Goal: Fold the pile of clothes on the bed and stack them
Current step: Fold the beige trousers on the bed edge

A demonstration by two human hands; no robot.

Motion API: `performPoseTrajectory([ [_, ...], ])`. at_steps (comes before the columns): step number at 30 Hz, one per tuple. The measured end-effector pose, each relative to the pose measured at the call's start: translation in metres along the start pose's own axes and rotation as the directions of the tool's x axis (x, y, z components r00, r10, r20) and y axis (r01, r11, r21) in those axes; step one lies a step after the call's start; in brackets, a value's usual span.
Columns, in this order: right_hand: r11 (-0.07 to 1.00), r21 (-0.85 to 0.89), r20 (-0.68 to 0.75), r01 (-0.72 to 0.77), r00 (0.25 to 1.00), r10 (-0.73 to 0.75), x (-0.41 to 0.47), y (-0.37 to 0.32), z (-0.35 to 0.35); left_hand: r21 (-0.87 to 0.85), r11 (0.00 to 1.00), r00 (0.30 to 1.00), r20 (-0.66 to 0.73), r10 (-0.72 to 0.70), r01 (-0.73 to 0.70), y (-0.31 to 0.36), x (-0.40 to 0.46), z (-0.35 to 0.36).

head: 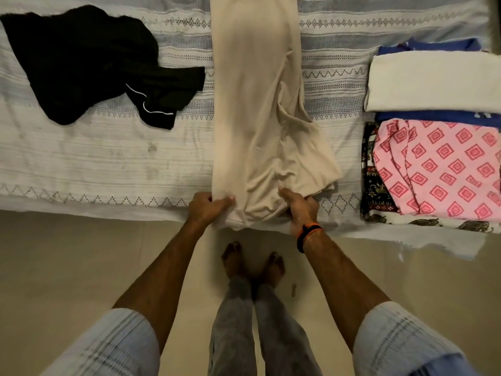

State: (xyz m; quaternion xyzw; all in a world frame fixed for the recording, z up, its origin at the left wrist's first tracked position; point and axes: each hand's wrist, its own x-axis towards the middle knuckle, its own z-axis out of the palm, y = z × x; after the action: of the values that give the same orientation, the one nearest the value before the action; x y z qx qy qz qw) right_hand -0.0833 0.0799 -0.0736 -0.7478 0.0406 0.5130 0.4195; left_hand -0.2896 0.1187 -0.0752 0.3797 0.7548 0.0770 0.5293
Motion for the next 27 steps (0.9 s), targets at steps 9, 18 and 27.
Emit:
performPoseTrajectory([
  [9,0.997,-0.066,-0.16,0.029,0.986,-0.04,-0.009,0.032,-0.016,0.196,0.975,0.988,-0.091,0.126,-0.106,-0.032,-0.018,-0.008],
  [18,0.941,-0.338,-0.218,0.022,0.971,-0.101,-0.01,0.024,-0.012,0.518,0.855,0.998,-0.056,0.032,0.001,-0.022,-0.015,-0.021],
  [27,0.968,-0.246,-0.196,0.054,0.975,-0.104,-0.009,0.031,-0.007,0.122,0.972,0.933,-0.277,0.229,-0.202,0.031,0.009,-0.021],
])
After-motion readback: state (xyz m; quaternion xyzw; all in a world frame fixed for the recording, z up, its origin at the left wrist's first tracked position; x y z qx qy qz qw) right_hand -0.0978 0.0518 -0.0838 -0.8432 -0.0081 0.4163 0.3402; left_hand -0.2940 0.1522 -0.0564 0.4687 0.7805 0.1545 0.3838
